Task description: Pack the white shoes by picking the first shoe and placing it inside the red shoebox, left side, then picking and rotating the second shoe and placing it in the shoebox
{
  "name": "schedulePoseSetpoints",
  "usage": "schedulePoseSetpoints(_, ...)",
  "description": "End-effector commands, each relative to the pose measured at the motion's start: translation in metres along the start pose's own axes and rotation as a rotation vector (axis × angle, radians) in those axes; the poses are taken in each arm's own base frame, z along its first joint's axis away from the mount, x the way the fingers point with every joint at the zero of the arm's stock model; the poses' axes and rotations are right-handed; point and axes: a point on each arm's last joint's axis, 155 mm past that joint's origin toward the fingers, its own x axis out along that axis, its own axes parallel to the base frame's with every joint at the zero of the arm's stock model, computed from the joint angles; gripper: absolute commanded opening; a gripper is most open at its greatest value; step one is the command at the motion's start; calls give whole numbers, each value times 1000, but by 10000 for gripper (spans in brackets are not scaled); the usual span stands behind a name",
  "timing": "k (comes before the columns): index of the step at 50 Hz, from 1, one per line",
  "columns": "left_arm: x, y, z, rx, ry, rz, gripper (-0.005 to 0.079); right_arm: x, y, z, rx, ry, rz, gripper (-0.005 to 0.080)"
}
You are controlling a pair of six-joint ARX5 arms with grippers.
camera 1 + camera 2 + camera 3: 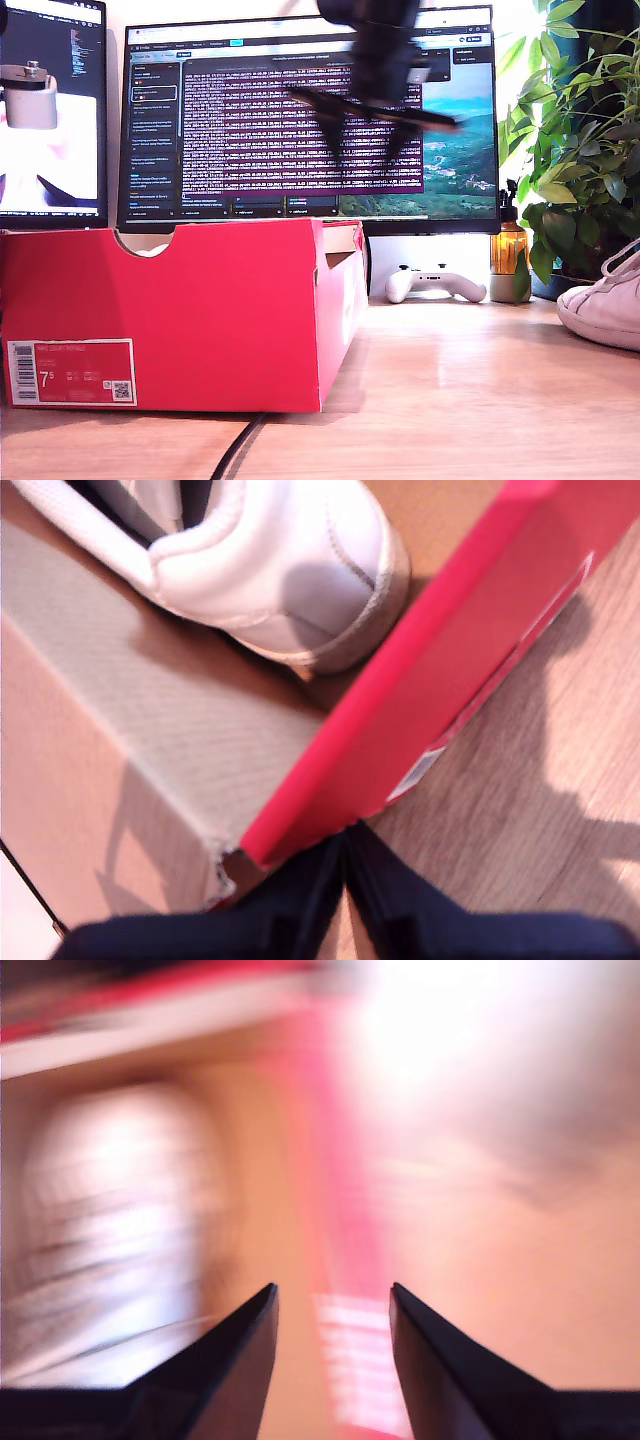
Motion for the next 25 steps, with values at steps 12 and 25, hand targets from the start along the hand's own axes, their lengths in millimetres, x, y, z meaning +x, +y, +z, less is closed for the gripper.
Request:
schedulePoseSetpoints(12, 2, 0, 2, -7, -13, 3, -17, -12, -39, 27, 160, -47, -73, 322)
schedulePoseSetpoints(25, 2, -1, 3, -7, -16, 0, -17, -30, -87, 36, 288, -104, -125, 379)
